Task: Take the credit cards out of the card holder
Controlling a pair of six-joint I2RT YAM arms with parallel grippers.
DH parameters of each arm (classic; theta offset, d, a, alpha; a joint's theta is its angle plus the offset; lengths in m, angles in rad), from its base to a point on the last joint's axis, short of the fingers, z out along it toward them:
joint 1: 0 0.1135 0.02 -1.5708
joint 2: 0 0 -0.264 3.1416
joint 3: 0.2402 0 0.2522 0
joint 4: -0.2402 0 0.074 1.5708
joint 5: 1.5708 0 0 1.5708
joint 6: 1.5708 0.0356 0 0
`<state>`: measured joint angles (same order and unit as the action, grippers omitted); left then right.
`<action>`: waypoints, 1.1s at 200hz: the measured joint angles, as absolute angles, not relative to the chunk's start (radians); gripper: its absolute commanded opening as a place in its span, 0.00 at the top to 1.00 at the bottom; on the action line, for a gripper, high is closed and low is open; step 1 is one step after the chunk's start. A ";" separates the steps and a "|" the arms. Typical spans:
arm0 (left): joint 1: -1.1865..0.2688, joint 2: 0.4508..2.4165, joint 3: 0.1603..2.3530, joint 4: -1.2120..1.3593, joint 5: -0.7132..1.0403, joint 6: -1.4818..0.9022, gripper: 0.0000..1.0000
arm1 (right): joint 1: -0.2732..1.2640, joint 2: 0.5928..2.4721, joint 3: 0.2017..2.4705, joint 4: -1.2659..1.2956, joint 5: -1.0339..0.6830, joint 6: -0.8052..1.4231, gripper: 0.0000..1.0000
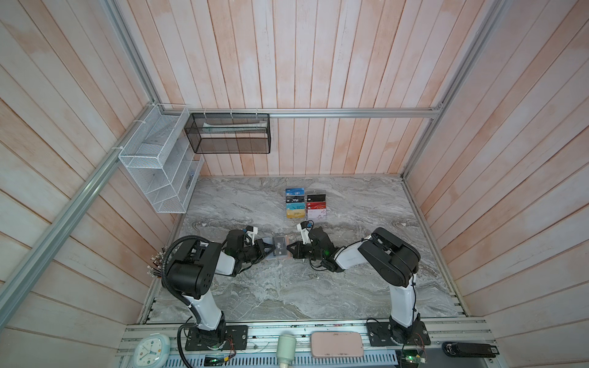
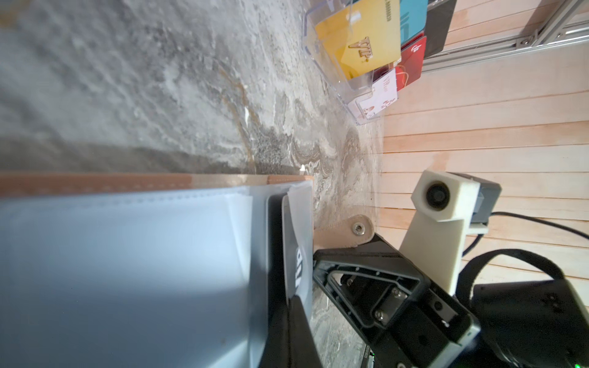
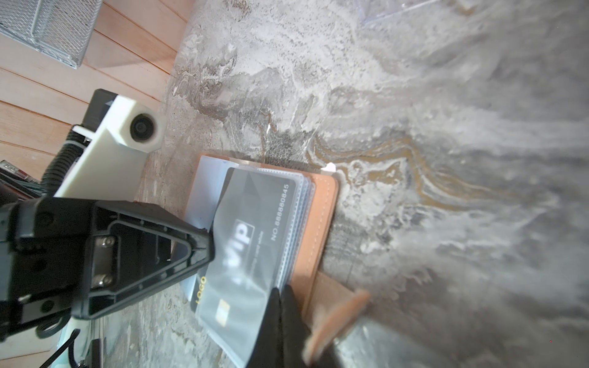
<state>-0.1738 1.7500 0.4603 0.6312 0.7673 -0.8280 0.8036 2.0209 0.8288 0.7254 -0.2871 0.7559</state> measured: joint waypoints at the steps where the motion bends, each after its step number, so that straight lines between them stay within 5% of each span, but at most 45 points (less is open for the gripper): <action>1: -0.173 1.749 0.461 0.628 0.767 -0.826 1.00 | 0.804 2.021 0.828 0.726 -0.287 0.756 1.00; 220: -0.133 1.756 0.509 0.508 0.812 -0.687 0.92 | 0.797 2.012 0.812 0.724 -0.309 0.748 1.00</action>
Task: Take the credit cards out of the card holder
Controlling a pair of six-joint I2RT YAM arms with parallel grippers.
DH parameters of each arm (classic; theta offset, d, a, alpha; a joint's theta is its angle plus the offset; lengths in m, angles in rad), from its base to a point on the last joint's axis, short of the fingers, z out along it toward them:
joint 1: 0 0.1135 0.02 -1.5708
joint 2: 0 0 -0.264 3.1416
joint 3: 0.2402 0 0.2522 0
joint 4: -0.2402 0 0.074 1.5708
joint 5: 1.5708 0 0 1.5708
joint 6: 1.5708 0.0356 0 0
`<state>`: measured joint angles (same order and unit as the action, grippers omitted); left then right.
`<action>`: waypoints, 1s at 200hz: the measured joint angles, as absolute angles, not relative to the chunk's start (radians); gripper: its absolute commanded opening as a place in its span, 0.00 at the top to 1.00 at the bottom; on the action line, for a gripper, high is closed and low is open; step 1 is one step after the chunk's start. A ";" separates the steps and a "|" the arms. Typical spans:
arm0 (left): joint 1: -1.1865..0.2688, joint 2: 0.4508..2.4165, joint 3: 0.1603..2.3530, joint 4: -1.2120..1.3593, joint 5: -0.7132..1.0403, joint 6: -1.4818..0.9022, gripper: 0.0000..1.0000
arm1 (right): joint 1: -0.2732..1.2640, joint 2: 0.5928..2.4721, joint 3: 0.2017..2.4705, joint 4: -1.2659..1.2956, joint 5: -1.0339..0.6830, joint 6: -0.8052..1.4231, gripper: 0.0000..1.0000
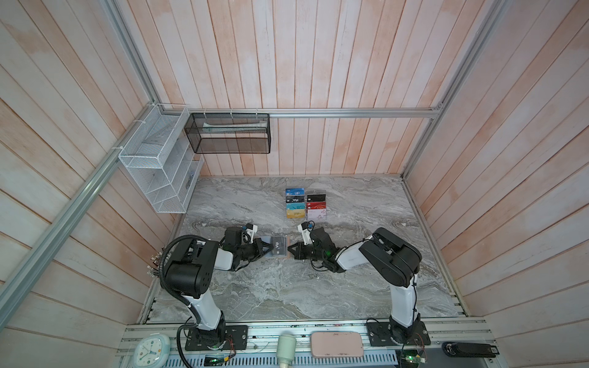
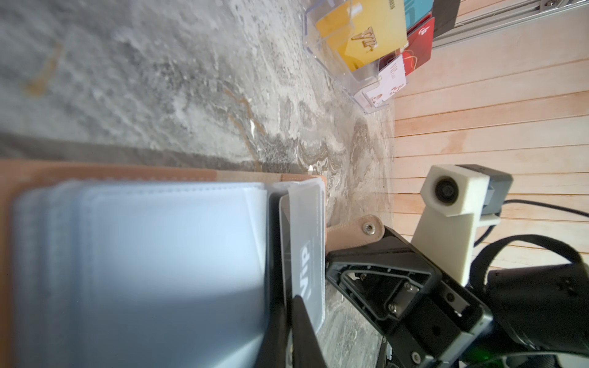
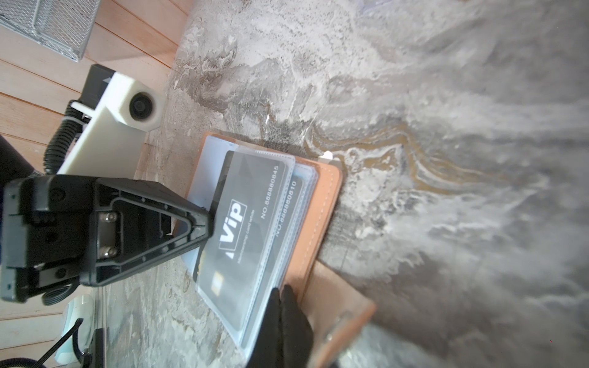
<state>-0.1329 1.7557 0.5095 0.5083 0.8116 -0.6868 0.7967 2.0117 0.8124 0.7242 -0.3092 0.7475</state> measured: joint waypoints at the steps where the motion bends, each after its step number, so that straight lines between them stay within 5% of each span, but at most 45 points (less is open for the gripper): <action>1: -0.133 1.756 0.509 0.508 0.812 -0.687 0.92 | 0.797 2.012 0.812 0.724 -0.310 0.748 1.00; 200: -0.103 1.716 0.488 0.493 0.812 -0.684 1.00 | 0.795 2.012 0.818 0.714 -0.316 0.740 1.00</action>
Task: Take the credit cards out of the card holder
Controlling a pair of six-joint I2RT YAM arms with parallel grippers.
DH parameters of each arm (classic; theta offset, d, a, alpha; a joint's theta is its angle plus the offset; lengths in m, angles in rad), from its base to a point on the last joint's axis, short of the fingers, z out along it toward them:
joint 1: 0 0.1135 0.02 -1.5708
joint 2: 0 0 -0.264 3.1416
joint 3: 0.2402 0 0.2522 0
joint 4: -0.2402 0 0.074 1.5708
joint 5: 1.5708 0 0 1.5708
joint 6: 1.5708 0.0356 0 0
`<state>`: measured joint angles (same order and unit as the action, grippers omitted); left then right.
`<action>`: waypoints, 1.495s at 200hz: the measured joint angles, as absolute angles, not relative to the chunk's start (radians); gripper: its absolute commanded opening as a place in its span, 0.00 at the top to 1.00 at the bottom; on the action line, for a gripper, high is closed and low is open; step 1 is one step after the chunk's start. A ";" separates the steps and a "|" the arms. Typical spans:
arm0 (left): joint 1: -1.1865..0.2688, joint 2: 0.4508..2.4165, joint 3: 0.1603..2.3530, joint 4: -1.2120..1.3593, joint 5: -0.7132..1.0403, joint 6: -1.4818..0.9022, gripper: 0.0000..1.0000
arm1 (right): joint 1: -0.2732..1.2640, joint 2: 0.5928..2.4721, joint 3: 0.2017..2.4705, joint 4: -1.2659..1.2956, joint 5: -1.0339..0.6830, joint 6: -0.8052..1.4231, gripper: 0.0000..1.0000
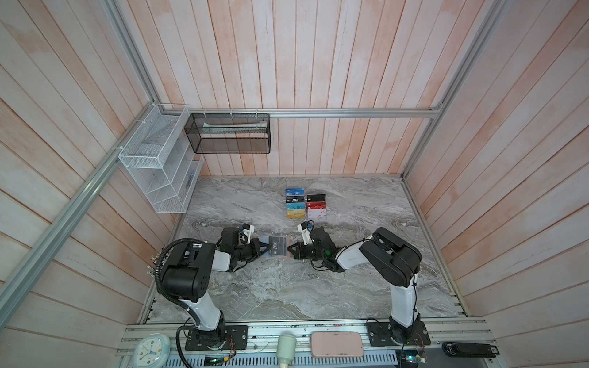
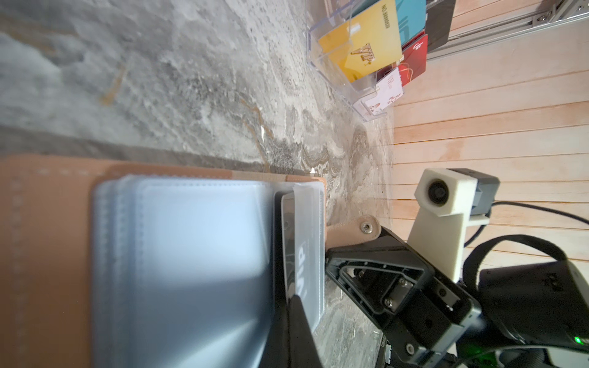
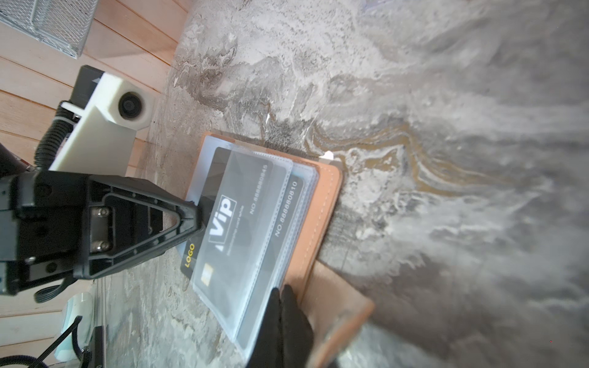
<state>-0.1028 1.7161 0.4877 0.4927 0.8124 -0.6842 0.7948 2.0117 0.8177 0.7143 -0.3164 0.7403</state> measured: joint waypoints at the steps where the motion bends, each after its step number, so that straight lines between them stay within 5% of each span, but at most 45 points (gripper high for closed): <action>1: -0.103 1.716 0.488 0.493 0.812 -0.684 1.00 | 0.795 2.012 0.818 0.714 -0.316 0.740 1.00; 155: -0.098 1.540 0.465 0.356 0.654 -0.645 1.00 | 0.795 1.983 0.818 0.656 -0.311 0.713 1.00; 217: -0.114 1.439 0.465 0.271 0.559 -0.604 1.00 | 0.793 1.944 0.821 0.566 -0.308 0.685 0.83; 299: -0.166 1.348 0.526 0.158 0.487 -0.564 1.00 | 0.792 1.848 0.824 0.417 -0.279 0.645 0.42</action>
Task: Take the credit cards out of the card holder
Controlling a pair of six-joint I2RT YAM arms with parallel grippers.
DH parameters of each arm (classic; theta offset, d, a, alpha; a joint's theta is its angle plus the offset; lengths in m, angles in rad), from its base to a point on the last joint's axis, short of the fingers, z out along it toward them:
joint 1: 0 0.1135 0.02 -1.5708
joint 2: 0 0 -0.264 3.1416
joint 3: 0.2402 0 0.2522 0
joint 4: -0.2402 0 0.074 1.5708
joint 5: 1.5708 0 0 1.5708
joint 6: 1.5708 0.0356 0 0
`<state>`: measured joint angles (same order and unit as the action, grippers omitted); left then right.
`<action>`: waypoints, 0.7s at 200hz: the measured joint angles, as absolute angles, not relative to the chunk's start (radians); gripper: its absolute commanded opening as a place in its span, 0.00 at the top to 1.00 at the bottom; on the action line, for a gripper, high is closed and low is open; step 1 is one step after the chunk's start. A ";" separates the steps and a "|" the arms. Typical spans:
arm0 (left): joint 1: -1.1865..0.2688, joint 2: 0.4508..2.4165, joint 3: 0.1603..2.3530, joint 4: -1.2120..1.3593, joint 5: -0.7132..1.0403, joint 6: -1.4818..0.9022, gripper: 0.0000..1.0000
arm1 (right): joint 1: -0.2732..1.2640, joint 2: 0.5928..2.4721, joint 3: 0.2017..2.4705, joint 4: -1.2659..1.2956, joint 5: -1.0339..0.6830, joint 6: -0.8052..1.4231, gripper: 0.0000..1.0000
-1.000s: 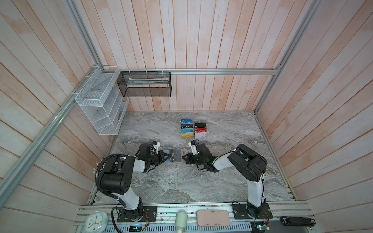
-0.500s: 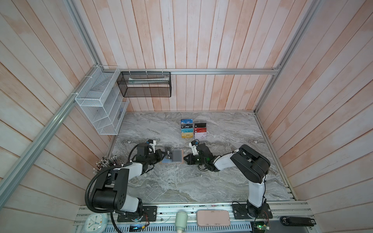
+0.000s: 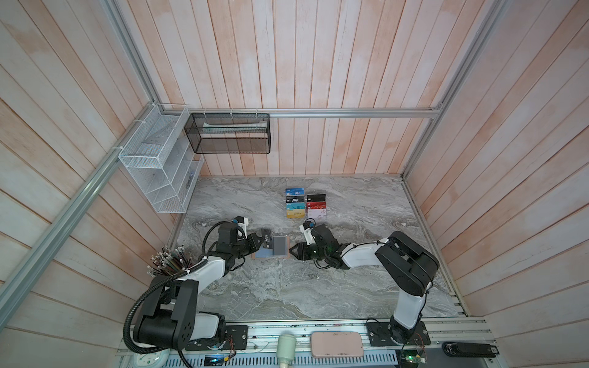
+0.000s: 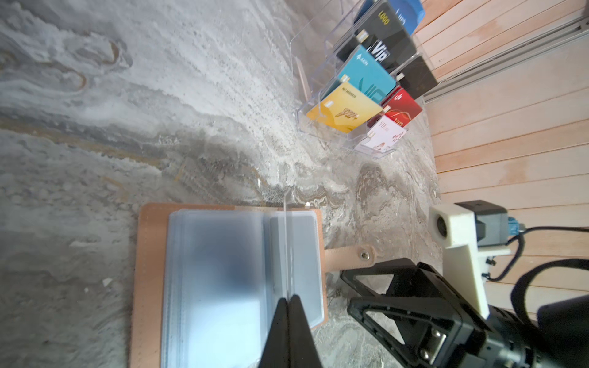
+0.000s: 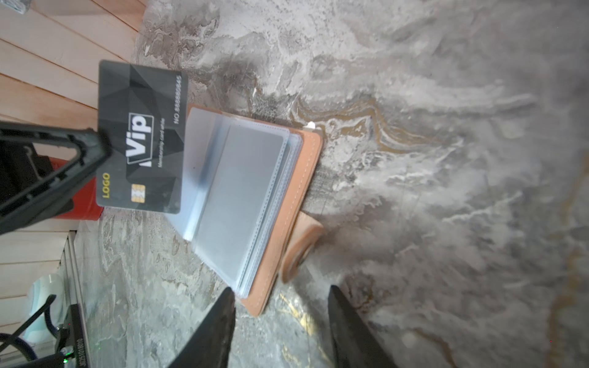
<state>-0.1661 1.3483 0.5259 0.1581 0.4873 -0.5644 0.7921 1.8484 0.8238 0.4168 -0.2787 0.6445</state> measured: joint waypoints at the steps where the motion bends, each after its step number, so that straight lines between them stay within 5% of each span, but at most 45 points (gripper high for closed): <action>1: -0.167 1.347 0.528 0.156 0.485 -0.564 1.00 | 0.792 1.846 0.824 0.413 -0.276 0.643 0.42; 140: -0.301 1.303 0.860 -0.072 0.353 -0.338 1.00 | 0.635 1.430 0.721 0.185 -0.166 0.544 0.02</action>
<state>-0.3012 1.3025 0.8597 -0.0719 0.3534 -0.3378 0.6346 1.4300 0.7208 0.1852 -0.1658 0.5438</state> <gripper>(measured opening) 0.046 0.943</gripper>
